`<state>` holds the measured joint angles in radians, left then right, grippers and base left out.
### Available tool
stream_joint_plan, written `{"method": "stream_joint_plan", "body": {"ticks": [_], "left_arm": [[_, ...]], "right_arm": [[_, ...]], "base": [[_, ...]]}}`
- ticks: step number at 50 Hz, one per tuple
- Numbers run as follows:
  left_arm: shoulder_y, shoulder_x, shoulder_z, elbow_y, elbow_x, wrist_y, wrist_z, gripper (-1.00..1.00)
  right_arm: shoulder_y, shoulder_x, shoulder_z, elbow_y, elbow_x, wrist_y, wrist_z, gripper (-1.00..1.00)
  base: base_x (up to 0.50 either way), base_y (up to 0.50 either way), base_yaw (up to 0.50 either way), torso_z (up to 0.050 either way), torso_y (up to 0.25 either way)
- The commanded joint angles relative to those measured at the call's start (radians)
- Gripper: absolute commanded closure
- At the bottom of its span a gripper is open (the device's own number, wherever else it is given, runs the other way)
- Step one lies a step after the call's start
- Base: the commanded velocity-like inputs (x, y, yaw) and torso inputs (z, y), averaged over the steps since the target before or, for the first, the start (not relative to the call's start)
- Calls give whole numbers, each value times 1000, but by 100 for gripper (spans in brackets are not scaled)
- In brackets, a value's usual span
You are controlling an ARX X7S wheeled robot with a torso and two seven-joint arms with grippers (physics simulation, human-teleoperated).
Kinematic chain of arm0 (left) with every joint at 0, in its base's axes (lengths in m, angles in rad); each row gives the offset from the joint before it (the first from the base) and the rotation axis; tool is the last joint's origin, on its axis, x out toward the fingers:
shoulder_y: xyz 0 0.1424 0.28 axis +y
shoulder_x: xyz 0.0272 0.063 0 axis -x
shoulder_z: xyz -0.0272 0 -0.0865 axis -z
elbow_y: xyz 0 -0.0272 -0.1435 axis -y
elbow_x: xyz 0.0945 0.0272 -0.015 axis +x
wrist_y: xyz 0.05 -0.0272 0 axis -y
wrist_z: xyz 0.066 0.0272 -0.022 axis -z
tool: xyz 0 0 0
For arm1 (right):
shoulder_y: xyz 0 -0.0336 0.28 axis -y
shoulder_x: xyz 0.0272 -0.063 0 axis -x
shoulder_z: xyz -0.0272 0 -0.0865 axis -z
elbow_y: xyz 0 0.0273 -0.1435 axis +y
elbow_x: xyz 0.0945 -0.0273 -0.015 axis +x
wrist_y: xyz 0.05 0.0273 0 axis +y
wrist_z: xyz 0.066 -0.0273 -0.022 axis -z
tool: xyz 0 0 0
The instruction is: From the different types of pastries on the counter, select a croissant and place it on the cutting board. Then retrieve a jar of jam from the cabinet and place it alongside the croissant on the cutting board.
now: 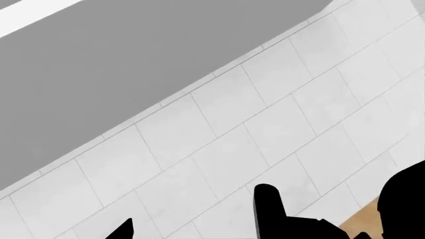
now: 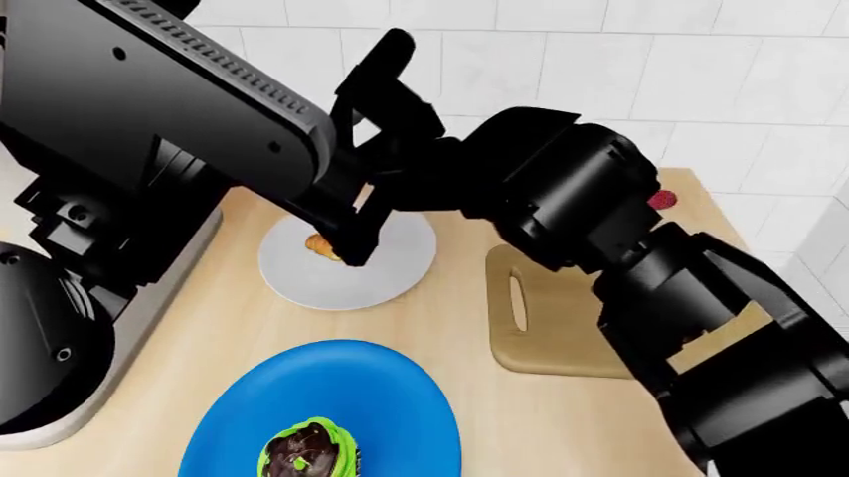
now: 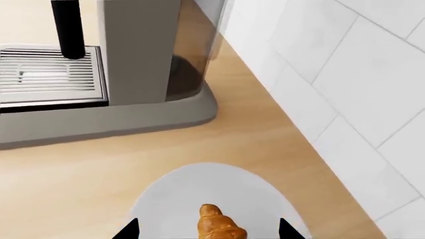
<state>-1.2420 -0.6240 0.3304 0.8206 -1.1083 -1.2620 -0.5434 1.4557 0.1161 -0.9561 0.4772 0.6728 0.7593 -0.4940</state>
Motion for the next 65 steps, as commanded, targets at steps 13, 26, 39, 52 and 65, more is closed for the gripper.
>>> {"method": "stream_joint_plan", "body": {"ticks": [13, 26, 39, 52, 65], "left_arm": [[21, -19, 22, 5, 22, 38, 15, -100], [26, -27, 34, 7, 29, 54, 24, -100], [26, -35, 46, 10, 35, 64, 31, -100], [33, -41, 56, 11, 42, 78, 35, -100], [40, -49, 75, 14, 59, 93, 44, -100]], "right_arm": [[16, -47, -78, 125, -58, -30, -24, -100], [109, -74, -132, 173, -79, 16, -77, -100], [139, -92, -168, 179, -61, 45, -109, -100], [163, -83, -153, 186, -46, 23, -89, -100], [162, -102, -135, 211, -29, -28, -64, -100]], "base": [[0, 0, 0, 0, 0], [0, 0, 0, 0, 0], [0, 0, 0, 0, -15], [0, 0, 0, 0, -114], [0, 0, 0, 0, -97]]}}
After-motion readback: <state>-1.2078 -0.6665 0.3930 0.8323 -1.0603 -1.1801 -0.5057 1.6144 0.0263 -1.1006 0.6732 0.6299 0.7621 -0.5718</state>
